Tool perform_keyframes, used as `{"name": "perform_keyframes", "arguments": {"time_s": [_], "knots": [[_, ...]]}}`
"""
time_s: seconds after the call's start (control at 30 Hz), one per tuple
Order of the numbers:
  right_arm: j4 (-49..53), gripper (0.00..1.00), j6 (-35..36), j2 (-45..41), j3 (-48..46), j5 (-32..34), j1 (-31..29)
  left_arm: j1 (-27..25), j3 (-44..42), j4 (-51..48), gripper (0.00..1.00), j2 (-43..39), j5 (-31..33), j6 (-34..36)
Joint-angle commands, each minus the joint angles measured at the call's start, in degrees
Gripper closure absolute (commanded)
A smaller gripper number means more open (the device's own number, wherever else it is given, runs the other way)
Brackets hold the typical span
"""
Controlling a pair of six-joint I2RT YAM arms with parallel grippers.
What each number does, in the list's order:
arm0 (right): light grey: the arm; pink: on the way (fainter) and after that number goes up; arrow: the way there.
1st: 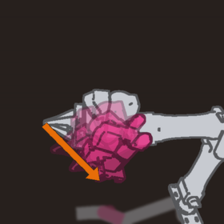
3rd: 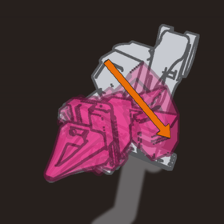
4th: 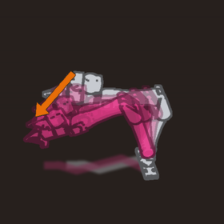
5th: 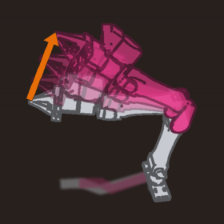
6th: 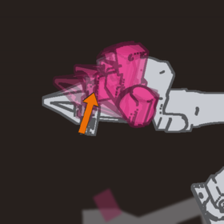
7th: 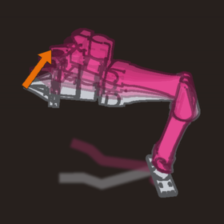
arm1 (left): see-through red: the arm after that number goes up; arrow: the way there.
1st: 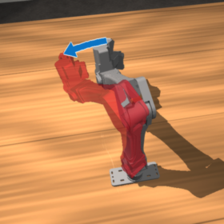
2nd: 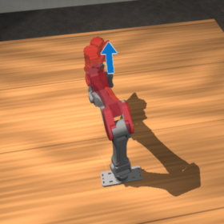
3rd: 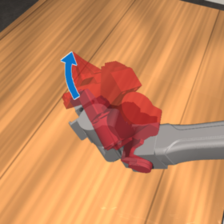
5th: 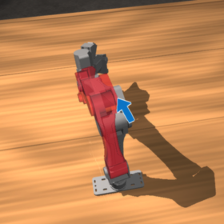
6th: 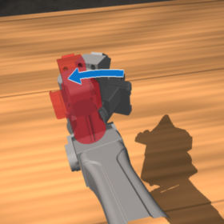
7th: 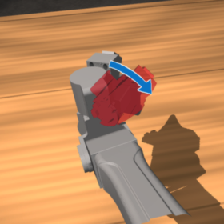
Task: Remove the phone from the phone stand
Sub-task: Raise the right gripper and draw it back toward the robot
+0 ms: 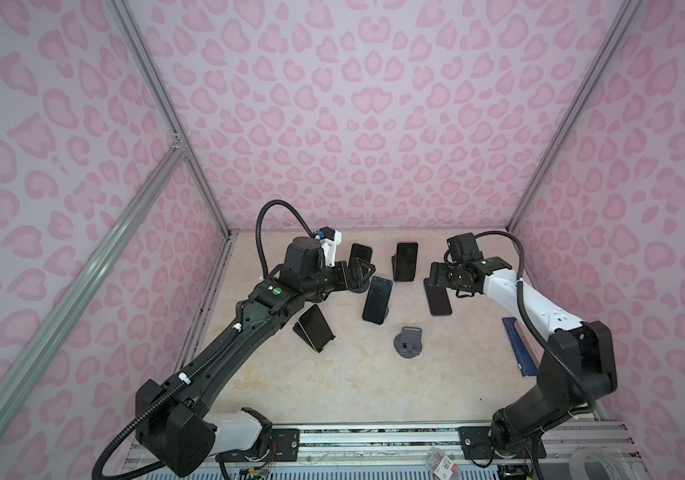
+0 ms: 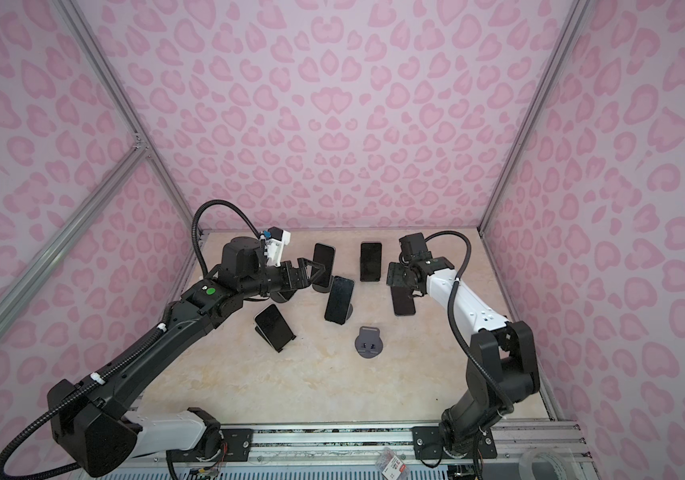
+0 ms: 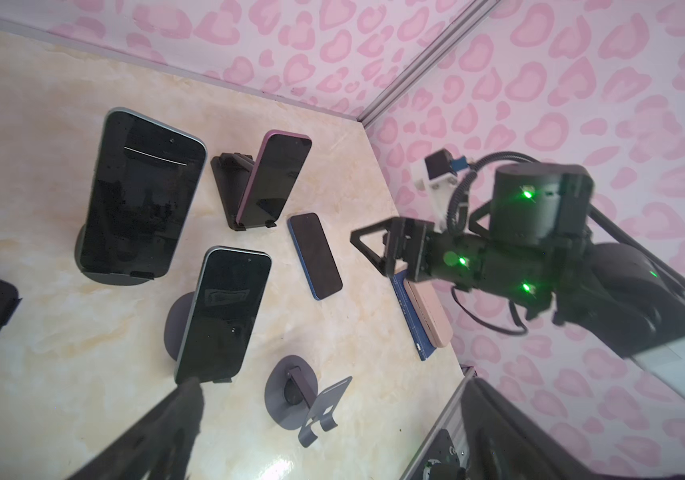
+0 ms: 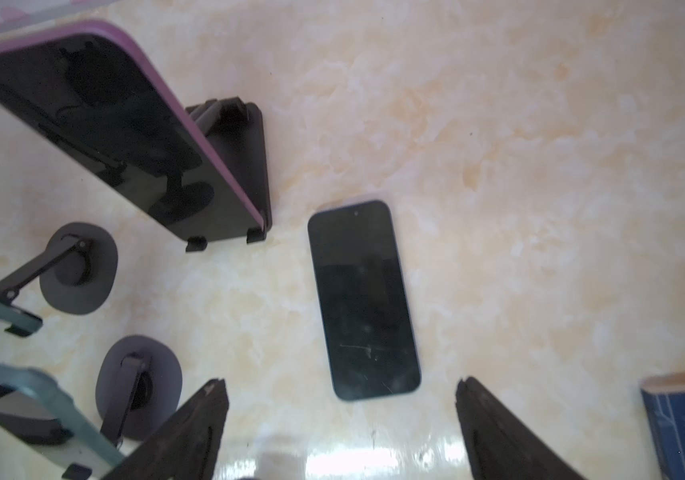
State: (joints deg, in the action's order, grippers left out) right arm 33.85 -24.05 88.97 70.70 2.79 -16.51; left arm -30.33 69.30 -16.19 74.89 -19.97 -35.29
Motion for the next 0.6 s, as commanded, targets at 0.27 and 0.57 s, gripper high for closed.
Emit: {"name": "perform_keyframes", "arguments": {"time_s": [0.27, 0.57], "knots": [[2.63, 0.11, -5.6, -17.01, -11.47, 14.09, -11.89, 0.44, -2.66, 3.07, 0.0, -5.66, 11.92, 2.39], [0.26, 0.1, -15.93, -32.13, -19.77, 24.33, -21.65, 0.88, -4.93, 3.25, 0.0, -6.96, 21.61, 2.69]]}}
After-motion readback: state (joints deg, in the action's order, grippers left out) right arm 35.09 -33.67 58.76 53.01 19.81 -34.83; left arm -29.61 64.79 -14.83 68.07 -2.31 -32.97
